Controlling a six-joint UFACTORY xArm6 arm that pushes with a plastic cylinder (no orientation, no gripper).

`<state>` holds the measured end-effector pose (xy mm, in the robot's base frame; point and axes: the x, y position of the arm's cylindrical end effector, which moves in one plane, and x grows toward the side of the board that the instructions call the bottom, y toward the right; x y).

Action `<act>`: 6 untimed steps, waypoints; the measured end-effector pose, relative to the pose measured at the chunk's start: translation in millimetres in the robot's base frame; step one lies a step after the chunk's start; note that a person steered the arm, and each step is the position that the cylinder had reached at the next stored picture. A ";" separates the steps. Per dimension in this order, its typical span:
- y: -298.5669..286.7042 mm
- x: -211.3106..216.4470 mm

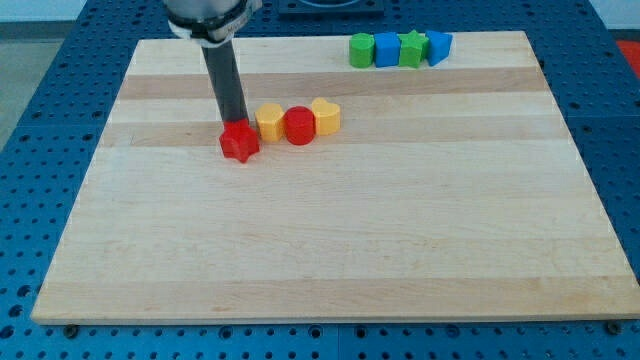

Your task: Push the yellow heart slightly right to the red circle

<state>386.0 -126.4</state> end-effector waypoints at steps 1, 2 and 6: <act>0.1 33.1; -0.2 19.2; 96.6 -69.2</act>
